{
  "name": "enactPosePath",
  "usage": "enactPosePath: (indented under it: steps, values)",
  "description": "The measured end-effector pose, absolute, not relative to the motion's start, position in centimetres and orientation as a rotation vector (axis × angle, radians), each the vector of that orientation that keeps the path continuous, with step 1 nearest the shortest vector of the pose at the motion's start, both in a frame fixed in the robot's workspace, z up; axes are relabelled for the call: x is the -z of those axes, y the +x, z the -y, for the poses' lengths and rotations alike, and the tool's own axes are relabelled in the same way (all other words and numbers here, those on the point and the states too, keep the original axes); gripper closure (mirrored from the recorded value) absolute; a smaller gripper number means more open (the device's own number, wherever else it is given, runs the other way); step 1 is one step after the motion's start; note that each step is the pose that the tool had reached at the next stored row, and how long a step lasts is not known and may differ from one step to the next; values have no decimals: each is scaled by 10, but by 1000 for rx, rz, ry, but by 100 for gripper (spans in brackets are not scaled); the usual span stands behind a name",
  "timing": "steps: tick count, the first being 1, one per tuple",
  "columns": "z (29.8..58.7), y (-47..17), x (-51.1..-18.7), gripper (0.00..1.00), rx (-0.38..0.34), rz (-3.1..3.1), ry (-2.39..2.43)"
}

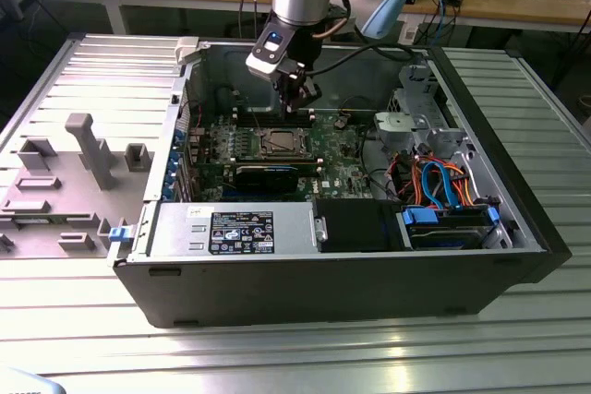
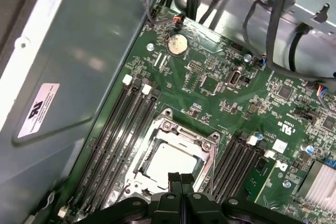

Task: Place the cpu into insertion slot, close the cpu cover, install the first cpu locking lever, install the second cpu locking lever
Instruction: 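Install the first cpu locking lever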

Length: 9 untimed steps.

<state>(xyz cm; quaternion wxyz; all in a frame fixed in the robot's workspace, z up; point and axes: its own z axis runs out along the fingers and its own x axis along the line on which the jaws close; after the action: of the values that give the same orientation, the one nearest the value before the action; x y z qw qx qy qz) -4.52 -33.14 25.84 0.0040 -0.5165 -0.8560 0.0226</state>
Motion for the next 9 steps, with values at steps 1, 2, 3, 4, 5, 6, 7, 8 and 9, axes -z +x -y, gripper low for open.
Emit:
enactPosePath:
  steps: [1, 2, 3, 4, 5, 6, 7, 8, 9]
  values:
    - [331, -45, -258, 89, -71, 2689, -1608]
    - [331, -45, -258, 89, -71, 2699, -1591]
    - [331, -45, -258, 89, -71, 2706, -1579]
    - [331, -45, -258, 89, -71, 2711, -1571]
    - [331, -45, -258, 89, -71, 2722, -1553]
    - [331, -45, -258, 89, -71, 2729, -1541]
    - [331, -45, -258, 89, -71, 2734, -1533]
    - [331, -45, -258, 89, -71, 2738, -1525]
    - [331, -45, -258, 89, -71, 2746, -1512]
